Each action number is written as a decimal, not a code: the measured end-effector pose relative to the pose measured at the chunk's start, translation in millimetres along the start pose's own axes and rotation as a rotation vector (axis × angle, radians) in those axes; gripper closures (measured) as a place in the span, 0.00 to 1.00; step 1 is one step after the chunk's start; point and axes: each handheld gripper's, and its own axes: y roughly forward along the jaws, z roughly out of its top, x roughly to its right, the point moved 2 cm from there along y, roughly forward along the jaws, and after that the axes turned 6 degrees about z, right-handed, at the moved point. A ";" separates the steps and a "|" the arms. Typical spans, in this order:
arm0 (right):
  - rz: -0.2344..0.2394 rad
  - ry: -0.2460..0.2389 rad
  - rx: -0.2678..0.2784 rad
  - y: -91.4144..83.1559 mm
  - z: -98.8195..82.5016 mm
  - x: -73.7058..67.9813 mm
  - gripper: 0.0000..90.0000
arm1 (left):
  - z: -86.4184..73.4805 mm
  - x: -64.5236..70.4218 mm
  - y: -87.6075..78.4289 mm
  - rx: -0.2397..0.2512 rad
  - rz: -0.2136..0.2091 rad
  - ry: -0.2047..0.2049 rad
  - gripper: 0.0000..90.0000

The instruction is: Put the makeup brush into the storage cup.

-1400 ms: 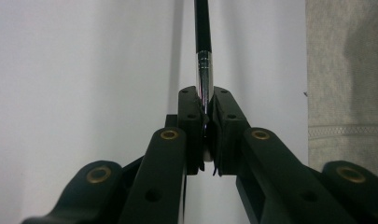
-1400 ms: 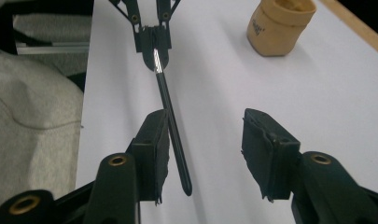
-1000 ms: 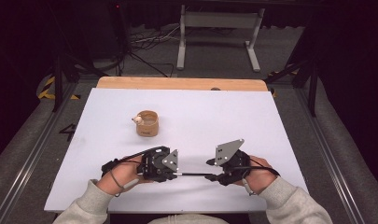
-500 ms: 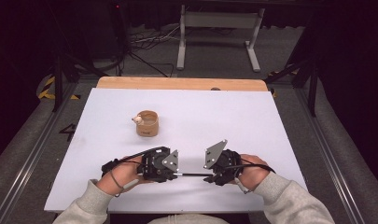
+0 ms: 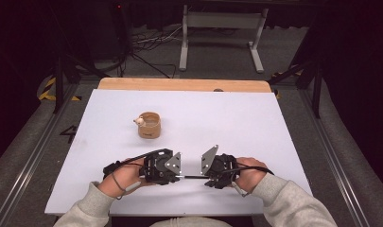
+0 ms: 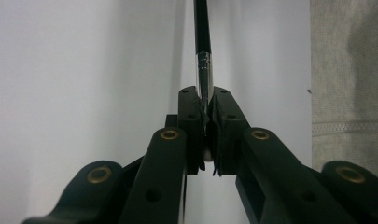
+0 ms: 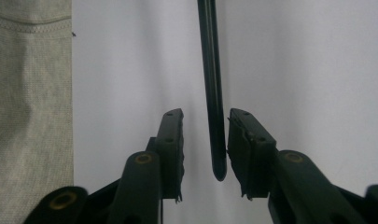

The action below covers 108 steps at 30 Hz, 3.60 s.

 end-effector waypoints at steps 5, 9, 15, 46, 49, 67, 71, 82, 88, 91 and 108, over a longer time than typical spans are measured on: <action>-0.008 -0.025 -0.030 0.3 2.7 -1.5 0.85 | 1.2 0.4 1.2 -0.001 -0.002 0.004 0.93; -0.008 -0.036 -0.046 1.1 3.1 -0.7 0.92 | 2.1 -0.5 1.0 0.005 0.000 -0.005 0.93; -0.012 -0.035 -0.024 1.1 1.7 -0.5 0.93 | 0.6 -2.9 -0.8 0.040 0.010 -0.025 0.88; -0.150 0.039 0.551 -22.6 -28.2 8.9 0.93 | -26.3 -25.5 -48.0 0.502 0.150 -0.244 0.13; -0.172 0.038 0.613 -22.2 -28.1 8.4 0.93 | -26.9 -25.5 -48.9 0.519 0.153 -0.246 0.12; -0.219 0.058 0.847 -10.7 -20.0 2.1 0.93 | -34.1 -28.4 -52.0 0.718 0.126 -0.316 0.06; -0.215 0.058 0.909 -7.3 -18.0 -0.2 0.93 | -34.8 -28.7 -51.3 0.743 0.117 -0.329 0.06; -0.210 0.061 0.973 1.8 -13.4 -3.9 0.93 | -29.4 -24.9 -53.2 0.815 0.127 -0.316 0.09; -0.205 0.075 0.978 4.4 -13.9 -2.1 0.93 | -24.4 -23.1 -53.3 0.858 0.126 -0.325 0.08; -0.203 0.083 0.984 5.5 -14.8 -1.1 0.93 | -20.2 -21.7 -53.5 0.867 0.133 -0.324 0.08; -0.196 0.109 0.986 10.5 -15.0 0.9 0.93 | -0.7 -17.3 -42.9 0.872 0.151 -0.313 0.29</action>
